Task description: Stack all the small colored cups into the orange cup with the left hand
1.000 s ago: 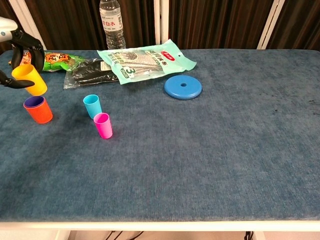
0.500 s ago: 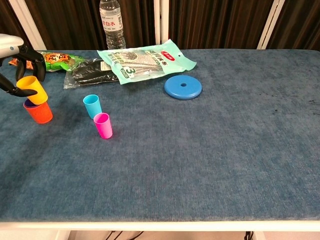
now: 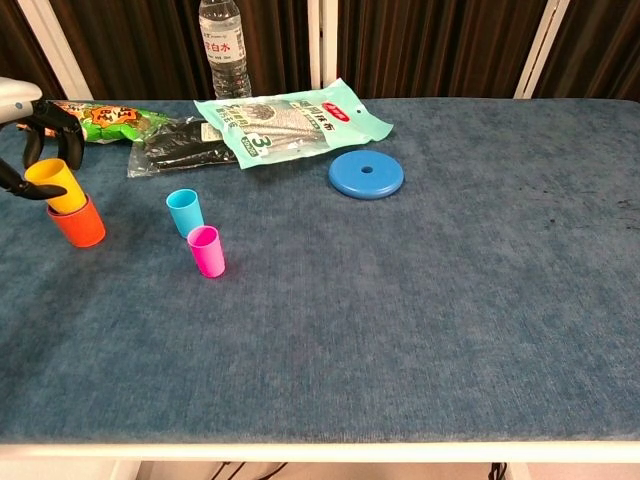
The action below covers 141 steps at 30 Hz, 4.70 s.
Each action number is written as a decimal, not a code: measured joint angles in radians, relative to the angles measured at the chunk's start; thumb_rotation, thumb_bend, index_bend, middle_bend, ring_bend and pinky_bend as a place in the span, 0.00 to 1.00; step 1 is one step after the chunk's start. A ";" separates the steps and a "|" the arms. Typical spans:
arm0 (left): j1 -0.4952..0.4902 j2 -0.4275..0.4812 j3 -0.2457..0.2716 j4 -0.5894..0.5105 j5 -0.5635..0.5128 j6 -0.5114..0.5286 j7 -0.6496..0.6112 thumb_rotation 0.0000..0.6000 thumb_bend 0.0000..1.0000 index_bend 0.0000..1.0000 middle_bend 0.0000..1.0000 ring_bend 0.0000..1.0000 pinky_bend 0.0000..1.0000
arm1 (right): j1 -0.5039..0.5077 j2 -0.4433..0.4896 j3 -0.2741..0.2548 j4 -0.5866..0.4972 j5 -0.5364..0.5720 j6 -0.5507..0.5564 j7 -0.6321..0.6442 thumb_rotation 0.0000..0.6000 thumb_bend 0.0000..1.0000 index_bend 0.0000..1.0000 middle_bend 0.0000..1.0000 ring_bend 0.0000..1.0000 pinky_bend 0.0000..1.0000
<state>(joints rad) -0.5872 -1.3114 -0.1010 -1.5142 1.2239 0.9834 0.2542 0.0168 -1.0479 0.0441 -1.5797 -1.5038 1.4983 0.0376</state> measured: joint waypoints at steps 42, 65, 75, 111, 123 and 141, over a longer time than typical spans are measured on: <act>-0.185 -0.177 -0.030 0.081 -0.042 -0.151 0.107 1.00 0.25 0.30 0.34 0.35 0.15 | -0.007 0.008 0.000 0.020 0.010 0.000 0.044 1.00 0.28 0.00 0.00 0.00 0.00; -0.193 -0.214 -0.003 0.142 -0.018 -0.130 0.078 1.00 0.26 0.47 0.49 0.52 0.20 | 0.001 0.006 0.003 0.022 0.010 -0.011 0.041 1.00 0.29 0.00 0.00 0.00 0.00; -0.170 -0.136 -0.028 0.032 -0.011 -0.033 0.108 1.00 0.26 0.48 0.50 0.52 0.20 | 0.001 0.013 0.003 0.008 0.004 -0.005 0.031 1.00 0.28 0.00 0.00 0.00 0.00; -0.058 0.061 0.025 -0.101 -0.158 0.002 0.177 1.00 0.26 0.48 0.50 0.52 0.20 | 0.012 0.002 -0.006 -0.014 -0.005 -0.020 -0.006 1.00 0.29 0.00 0.00 0.00 0.00; -0.060 0.072 0.039 -0.118 -0.171 -0.024 0.187 1.00 0.23 0.17 0.23 0.22 0.14 | 0.010 0.003 -0.005 -0.014 -0.003 -0.015 -0.007 1.00 0.28 0.00 0.00 0.00 0.00; -0.078 0.025 0.063 -0.224 0.049 -0.019 0.154 1.00 0.22 0.19 0.24 0.20 0.18 | 0.013 0.006 -0.003 -0.018 0.003 -0.019 -0.011 1.00 0.28 0.00 0.00 0.00 0.00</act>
<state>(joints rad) -0.6656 -1.2862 -0.0380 -1.7385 1.2733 0.9642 0.4087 0.0299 -1.0421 0.0414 -1.5973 -1.5009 1.4790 0.0267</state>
